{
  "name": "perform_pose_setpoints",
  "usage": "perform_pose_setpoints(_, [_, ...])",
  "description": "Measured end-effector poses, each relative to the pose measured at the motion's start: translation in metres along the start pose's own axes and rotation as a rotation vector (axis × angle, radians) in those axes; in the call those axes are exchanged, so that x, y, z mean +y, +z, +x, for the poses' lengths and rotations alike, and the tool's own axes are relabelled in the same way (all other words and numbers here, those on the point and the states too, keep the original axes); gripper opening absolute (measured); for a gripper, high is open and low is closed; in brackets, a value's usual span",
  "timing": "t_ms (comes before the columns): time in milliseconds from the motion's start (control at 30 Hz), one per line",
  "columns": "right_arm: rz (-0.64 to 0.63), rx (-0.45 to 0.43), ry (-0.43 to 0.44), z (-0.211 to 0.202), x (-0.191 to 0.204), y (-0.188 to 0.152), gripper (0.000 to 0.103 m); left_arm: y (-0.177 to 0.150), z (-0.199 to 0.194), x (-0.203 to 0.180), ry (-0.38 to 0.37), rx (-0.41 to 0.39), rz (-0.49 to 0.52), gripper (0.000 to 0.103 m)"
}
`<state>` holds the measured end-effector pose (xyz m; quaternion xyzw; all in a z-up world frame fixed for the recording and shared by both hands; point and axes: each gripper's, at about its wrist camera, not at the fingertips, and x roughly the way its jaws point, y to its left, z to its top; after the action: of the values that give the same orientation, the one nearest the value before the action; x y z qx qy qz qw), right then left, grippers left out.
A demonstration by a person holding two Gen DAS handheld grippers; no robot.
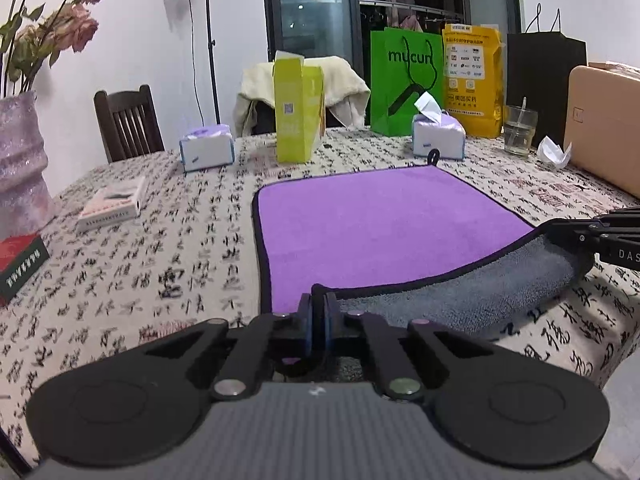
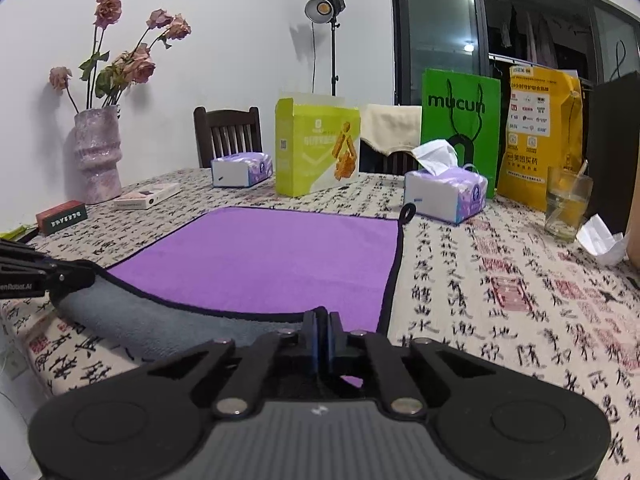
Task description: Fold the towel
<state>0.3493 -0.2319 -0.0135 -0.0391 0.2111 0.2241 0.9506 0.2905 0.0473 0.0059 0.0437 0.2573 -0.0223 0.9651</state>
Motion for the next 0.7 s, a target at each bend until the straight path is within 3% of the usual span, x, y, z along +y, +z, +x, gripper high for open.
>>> perform_pose_setpoints(700, [-0.067, -0.052, -0.003, 0.036, -0.014, 0.051, 0.004, 0.063, 0.043, 0.023, -0.042, -0.014, -0.015, 0.006])
